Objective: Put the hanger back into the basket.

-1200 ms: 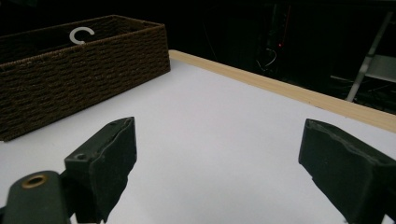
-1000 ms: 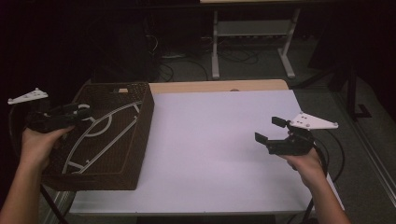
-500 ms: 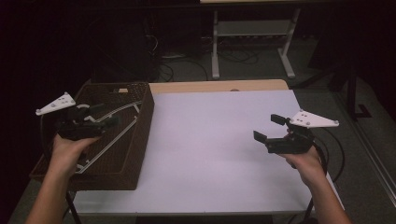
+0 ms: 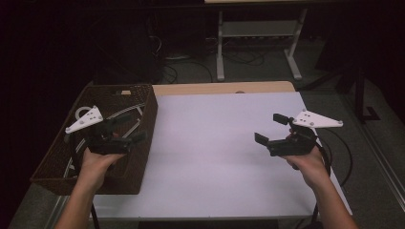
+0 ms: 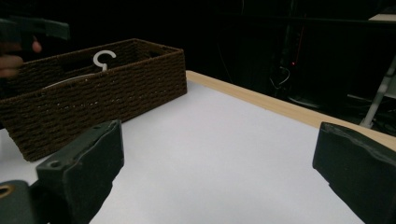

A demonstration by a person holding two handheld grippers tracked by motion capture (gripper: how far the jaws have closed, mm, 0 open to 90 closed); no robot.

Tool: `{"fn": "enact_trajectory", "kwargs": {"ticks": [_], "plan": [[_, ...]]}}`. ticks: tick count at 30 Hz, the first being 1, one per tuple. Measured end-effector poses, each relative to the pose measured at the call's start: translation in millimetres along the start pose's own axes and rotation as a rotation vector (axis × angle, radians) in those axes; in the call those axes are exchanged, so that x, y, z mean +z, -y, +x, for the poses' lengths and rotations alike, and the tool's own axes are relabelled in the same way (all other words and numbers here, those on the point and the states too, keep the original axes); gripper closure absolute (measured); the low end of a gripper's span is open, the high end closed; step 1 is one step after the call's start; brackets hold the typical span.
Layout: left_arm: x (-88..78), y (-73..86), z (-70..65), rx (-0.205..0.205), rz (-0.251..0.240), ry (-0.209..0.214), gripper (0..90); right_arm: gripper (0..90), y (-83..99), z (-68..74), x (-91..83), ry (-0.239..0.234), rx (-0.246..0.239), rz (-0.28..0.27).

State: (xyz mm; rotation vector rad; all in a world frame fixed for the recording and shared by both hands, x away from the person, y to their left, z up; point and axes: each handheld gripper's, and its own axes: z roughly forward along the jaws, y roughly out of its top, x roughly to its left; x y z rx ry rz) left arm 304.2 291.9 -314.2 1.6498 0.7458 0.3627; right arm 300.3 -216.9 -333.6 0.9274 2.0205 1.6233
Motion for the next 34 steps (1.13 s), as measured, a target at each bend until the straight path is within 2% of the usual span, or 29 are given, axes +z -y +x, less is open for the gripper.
{"fn": "enact_trajectory", "kwargs": {"ticks": [3, 8, 10, 16, 18, 34], "plan": [[5.8, 4.2, -2.0, 0.008, 0.015, 0.008, 2.9, 0.6, -3.1, 1.2, -0.6, 0.001, -0.005, -0.015], [8.1, 7.6, -6.5, 0.025, -0.007, 0.027, 2.9, 0.3, -8.4, 1.0, -2.9, 0.008, -0.006, -0.036], [8.4, 9.0, -6.6, 0.018, -0.017, 0.032, 2.9, 0.3, -9.8, 0.6, -3.6, 0.011, -0.013, -0.042], [11.5, 13.8, -6.6, 0.018, -0.014, 0.052, 2.9, 0.3, -11.0, 0.0, -5.1, 0.021, -0.015, -0.046], [11.9, 14.9, -5.8, 0.028, -0.008, 0.053, 2.9, 0.3, -11.2, -0.1, -5.0, 0.022, -0.02, -0.048], [12.6, 16.2, -6.1, 0.028, -0.02, 0.068, 2.9, 0.3, -12.3, 1.5, -6.6, 0.02, -0.026, -0.05]]}}
